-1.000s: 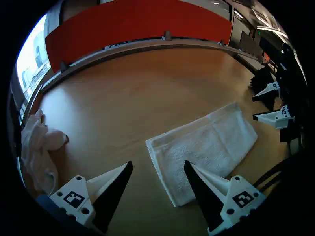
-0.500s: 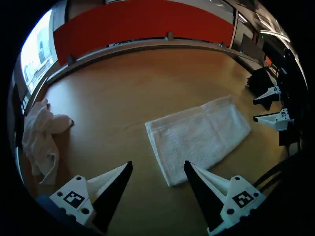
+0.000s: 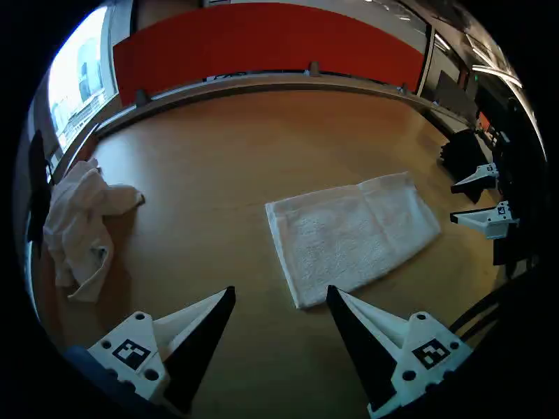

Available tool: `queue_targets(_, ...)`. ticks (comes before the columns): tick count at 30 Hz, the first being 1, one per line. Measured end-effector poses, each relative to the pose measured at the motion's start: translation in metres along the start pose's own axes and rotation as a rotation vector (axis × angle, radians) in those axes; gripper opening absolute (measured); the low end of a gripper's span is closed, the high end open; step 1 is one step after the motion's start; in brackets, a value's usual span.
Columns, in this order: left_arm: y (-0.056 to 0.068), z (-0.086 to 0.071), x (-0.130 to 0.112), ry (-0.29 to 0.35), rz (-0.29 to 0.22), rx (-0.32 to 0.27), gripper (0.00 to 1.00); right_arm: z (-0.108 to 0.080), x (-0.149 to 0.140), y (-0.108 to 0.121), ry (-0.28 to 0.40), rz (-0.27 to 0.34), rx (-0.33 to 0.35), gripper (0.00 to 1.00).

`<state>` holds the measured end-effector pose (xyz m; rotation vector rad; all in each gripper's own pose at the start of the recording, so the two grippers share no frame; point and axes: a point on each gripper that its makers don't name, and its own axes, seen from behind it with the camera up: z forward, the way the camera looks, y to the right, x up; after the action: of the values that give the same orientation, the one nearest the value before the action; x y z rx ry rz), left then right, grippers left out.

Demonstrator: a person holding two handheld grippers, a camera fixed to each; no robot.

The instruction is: Fold towel

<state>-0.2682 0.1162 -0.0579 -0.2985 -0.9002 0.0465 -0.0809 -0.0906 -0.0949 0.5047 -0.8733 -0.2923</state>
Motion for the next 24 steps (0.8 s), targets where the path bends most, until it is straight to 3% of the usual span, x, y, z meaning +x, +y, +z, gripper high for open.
queue_targets(24,-0.035,-0.068,-0.049,0.027,-0.181,0.151,0.97,0.018,-0.009,-0.014,-0.046,-0.115,0.106,0.95)
